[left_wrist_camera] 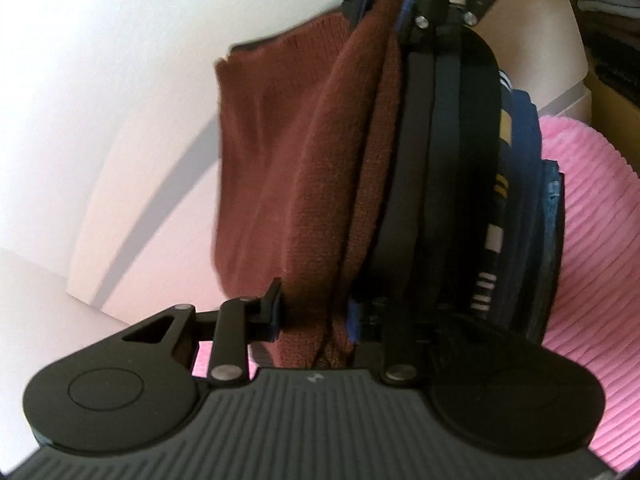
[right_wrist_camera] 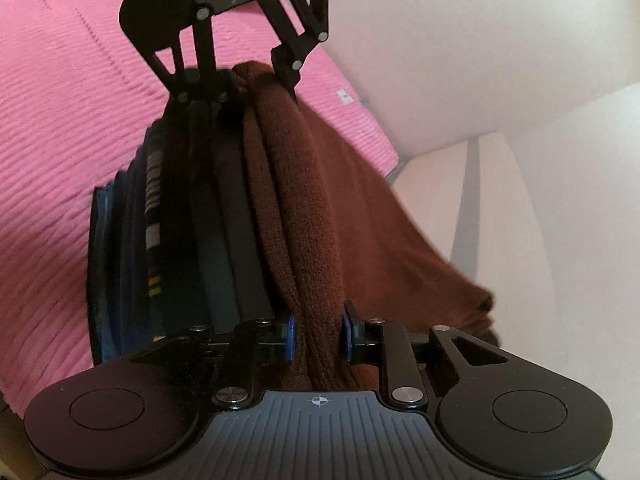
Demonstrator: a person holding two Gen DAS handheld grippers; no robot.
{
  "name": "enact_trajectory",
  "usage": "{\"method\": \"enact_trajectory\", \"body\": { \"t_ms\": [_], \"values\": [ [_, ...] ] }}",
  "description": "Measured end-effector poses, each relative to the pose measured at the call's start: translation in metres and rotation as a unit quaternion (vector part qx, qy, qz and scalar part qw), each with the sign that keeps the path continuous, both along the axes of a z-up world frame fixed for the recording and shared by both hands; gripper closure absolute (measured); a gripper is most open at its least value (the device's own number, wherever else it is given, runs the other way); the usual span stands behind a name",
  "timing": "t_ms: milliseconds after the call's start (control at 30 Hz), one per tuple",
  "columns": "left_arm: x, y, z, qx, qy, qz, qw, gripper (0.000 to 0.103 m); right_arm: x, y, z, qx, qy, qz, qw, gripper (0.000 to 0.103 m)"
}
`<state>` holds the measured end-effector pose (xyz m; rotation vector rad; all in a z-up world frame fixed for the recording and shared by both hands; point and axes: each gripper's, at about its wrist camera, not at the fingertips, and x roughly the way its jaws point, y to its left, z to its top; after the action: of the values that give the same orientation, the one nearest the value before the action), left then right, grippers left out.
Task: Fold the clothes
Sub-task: 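Lower the cardigan onto the stack top and open both tools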
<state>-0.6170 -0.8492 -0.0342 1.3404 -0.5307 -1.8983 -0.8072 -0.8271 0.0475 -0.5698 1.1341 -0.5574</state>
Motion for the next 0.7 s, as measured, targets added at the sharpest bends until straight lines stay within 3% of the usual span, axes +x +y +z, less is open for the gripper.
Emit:
{"method": "enact_trajectory", "body": {
  "t_ms": [133,233,333,567,633,700],
  "values": [
    [-0.004,-0.002,0.010,-0.007,0.007,0.020,0.9997,0.073,0.005,-0.007,-0.005,-0.003,-0.014,-0.019,1.000,0.081],
    [-0.005,0.011,0.029,0.007,0.030,0.037,0.9988,0.069,0.006,-0.011,-0.003,0.000,-0.013,-0.030,0.999,0.071],
    [0.006,0.021,0.043,0.027,0.059,0.049,0.9967,0.069,0.003,-0.012,-0.004,0.006,-0.022,-0.047,0.999,0.068],
    [0.037,0.010,0.092,0.025,0.184,0.091,0.9784,0.069,-0.002,-0.011,-0.006,0.015,-0.044,-0.089,0.995,0.065],
    [0.029,-0.007,0.090,0.036,0.195,0.100,0.9750,0.069,-0.002,-0.010,-0.003,0.021,-0.049,-0.100,0.994,0.065],
    [0.020,-0.024,0.074,0.075,0.198,0.113,0.9706,0.073,-0.005,-0.011,0.004,0.038,-0.058,-0.117,0.991,0.064]
  ]
}}
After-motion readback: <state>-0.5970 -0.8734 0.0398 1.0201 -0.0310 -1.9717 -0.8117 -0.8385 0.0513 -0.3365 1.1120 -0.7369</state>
